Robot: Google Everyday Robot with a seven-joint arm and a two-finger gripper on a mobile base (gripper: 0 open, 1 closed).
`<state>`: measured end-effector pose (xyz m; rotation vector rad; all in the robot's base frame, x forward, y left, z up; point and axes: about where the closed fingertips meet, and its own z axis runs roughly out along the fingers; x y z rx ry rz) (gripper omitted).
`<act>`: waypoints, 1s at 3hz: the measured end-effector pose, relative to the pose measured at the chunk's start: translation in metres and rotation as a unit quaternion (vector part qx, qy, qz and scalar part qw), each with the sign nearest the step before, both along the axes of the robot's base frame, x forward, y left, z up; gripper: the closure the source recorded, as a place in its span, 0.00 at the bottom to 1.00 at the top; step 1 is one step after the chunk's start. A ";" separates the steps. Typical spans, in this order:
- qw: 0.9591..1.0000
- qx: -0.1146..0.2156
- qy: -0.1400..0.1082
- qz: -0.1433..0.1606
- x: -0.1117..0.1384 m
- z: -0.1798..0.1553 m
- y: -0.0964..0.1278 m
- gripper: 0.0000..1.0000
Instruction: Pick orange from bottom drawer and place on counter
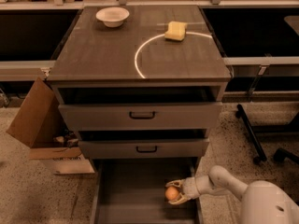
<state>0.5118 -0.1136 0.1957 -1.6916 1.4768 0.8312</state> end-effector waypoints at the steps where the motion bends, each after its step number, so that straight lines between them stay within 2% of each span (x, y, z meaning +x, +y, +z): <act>1: 0.997 0.039 -0.058 0.039 0.004 0.079 -0.046 1.00; 2: 0.991 0.069 -0.088 0.070 0.003 0.127 -0.068 1.00; 3: 0.991 0.067 -0.089 0.072 0.003 0.133 -0.065 1.00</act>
Offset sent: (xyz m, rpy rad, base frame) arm 0.0109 -0.1059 0.1850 0.1793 -0.2721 0.1779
